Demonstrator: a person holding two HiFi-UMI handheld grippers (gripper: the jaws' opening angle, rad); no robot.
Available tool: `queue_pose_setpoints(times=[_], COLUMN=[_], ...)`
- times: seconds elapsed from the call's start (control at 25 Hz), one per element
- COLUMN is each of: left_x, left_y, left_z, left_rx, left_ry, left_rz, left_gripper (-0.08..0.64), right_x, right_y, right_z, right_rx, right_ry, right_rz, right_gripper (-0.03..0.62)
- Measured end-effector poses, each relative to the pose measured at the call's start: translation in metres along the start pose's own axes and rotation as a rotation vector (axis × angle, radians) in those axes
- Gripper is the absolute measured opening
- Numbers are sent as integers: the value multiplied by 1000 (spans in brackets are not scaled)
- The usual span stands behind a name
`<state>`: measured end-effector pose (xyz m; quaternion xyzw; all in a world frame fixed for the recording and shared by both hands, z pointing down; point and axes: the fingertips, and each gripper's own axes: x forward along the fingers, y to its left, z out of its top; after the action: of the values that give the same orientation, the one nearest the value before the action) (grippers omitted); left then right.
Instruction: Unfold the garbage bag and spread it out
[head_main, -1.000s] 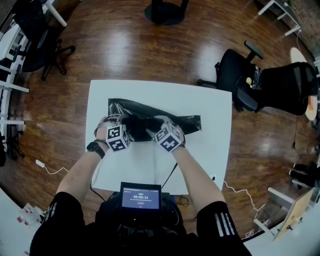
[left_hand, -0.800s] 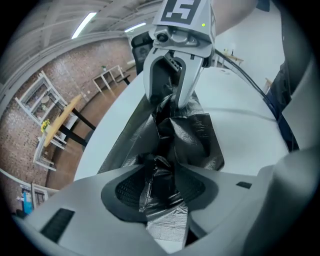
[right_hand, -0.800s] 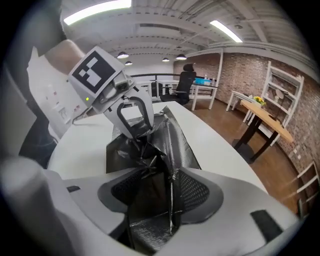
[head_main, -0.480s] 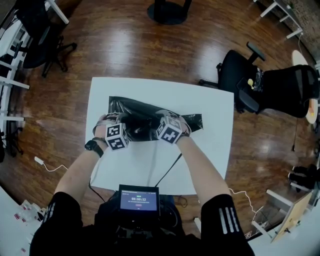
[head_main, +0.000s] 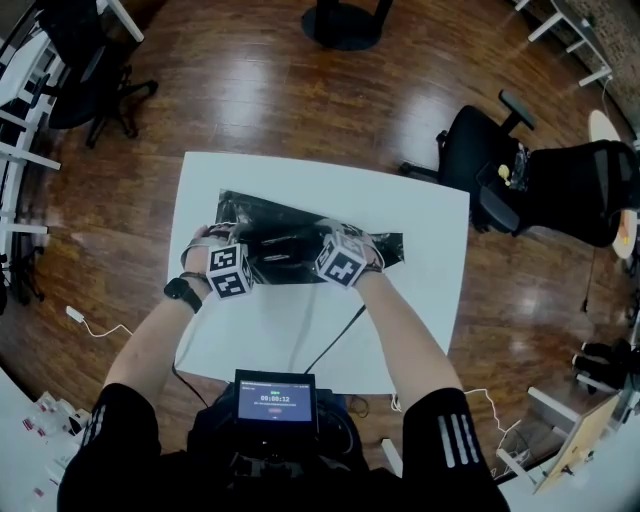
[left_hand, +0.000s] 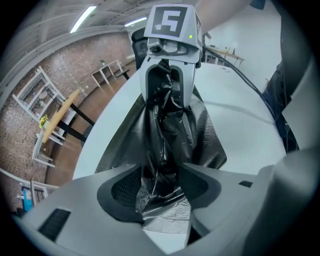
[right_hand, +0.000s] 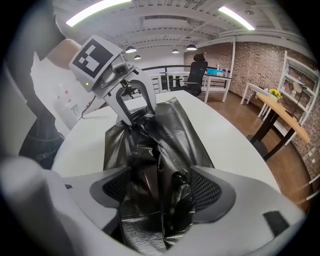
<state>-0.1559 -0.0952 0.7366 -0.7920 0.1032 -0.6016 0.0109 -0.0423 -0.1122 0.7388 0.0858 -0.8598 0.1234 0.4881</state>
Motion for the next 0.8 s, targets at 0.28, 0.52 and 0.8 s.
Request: queue_pose_setpoints(times=[0.28,0.52,0.8], left_x=[-7,-35,-28], left_y=[4,7,0], left_z=[2,32,95], left_rx=[2,-3,28], left_ry=[13,-76,-192], left_rz=[0,13,-7], left_gripper=[252,252,250], right_x=[-5,-41,-62], right_y=[-3,8,6], right_z=[10,39,11], right_rx=[-20,-40,20], right_ry=[-31,-167,-131], right_rz=[-19,-47,-77], right_gripper=[407,407,374])
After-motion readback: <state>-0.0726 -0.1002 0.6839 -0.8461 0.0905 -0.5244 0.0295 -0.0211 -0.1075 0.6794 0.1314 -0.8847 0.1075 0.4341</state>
